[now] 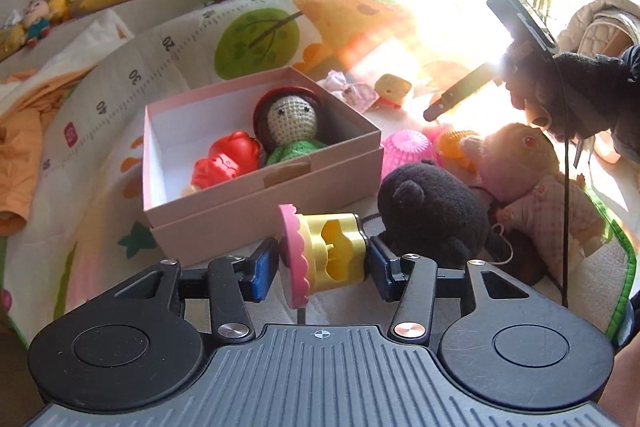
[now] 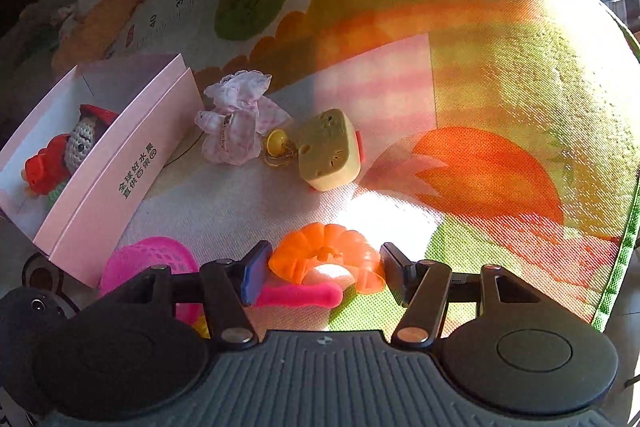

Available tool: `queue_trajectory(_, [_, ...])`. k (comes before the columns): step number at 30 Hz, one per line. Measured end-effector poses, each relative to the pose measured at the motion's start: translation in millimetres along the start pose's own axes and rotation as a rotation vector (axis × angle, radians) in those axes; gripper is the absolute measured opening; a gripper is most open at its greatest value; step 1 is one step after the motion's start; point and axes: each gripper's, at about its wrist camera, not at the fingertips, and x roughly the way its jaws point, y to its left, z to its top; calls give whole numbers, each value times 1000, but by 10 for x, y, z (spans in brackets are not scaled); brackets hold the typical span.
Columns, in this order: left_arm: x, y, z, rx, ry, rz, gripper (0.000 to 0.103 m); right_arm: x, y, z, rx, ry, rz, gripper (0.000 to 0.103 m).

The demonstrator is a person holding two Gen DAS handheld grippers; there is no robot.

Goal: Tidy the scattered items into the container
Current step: 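Drop the orange flower toy into the box with right gripper while left gripper drops the yellow cup toy in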

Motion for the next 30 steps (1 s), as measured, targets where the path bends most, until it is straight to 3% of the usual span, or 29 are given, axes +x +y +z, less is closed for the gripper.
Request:
queue_trajectory(5, [-25, 81, 283, 52, -50, 52, 53, -441, 87, 105, -4, -117, 29, 59])
queue_trajectory(11, [160, 184, 647, 121, -102, 80, 53, -801, 495, 309, -76, -199, 196, 59])
queue_trajectory(15, [410, 366, 937, 147, -121, 130, 53, -712, 776, 603, -59, -211, 360, 59])
queue_trajectory(20, [892, 633, 1204, 171, -143, 234, 55, -243, 1082, 1048, -20, -204, 475, 63])
queue_trajectory(24, [1079, 927, 1251, 49, -98, 227, 56, -67, 1084, 1203, 36, -197, 457, 68])
queue_trajectory(30, [774, 881, 1017, -37, -103, 153, 63, -212, 780, 897, 20, -196, 368, 68])
